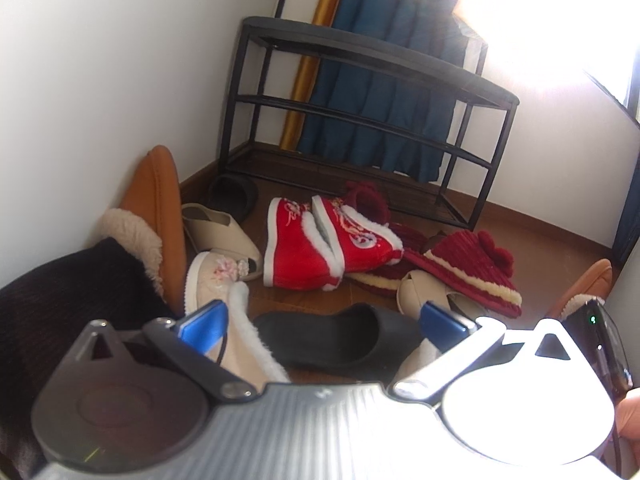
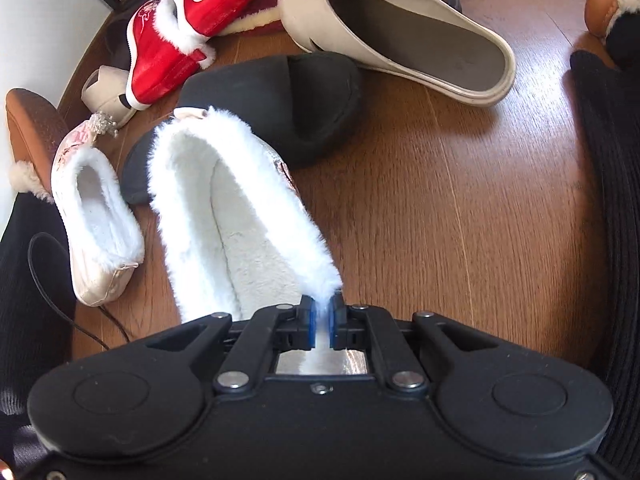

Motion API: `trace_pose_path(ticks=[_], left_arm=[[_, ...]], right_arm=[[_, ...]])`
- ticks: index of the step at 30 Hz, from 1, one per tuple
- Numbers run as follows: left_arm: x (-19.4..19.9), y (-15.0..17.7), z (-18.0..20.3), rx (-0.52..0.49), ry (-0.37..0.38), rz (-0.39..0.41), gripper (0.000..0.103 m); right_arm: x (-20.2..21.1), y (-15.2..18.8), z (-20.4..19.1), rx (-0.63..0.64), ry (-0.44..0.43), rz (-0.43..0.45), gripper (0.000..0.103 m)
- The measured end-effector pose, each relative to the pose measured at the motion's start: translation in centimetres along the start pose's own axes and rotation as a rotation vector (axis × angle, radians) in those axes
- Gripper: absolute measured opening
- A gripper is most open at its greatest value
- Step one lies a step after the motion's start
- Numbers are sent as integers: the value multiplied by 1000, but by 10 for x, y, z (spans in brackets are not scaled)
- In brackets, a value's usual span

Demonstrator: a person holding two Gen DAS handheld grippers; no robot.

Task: Organize scattered shoes
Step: 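Lift and set the slipper down beside the black slide, open right tool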

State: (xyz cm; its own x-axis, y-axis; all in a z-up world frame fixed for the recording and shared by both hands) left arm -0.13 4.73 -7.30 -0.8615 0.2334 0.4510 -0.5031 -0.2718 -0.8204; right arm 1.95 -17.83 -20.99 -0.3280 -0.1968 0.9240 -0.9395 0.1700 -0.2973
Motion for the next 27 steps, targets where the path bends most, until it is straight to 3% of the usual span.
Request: trace_pose_path(ticks=[13,21,27], left_arm=[[-11,1,-10,9,-51,-8,102],[-10,2,-6,1,-45,-13,102],[-7,3,0,-24,-31,-8,103]], right_arm=[[-28,-53,-5,-206,-15,95,7],[-11,-36,33,-322,10,144,7],[-6,-34,40,-226,23,147,7]])
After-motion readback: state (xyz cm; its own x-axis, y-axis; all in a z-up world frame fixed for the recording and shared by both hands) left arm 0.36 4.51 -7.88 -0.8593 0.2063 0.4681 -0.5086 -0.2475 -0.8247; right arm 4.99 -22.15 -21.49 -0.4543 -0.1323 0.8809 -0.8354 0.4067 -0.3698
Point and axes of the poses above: each gripper's, at about its wrist camera, not at the fingertips, and x roughly against the way its jaws point, z to its right, y to its underside, the point moved 8 cm from there along -x, roughly the way its jaws point, and after that the axes turned 10 degrees about x, right-handed, at the moved point
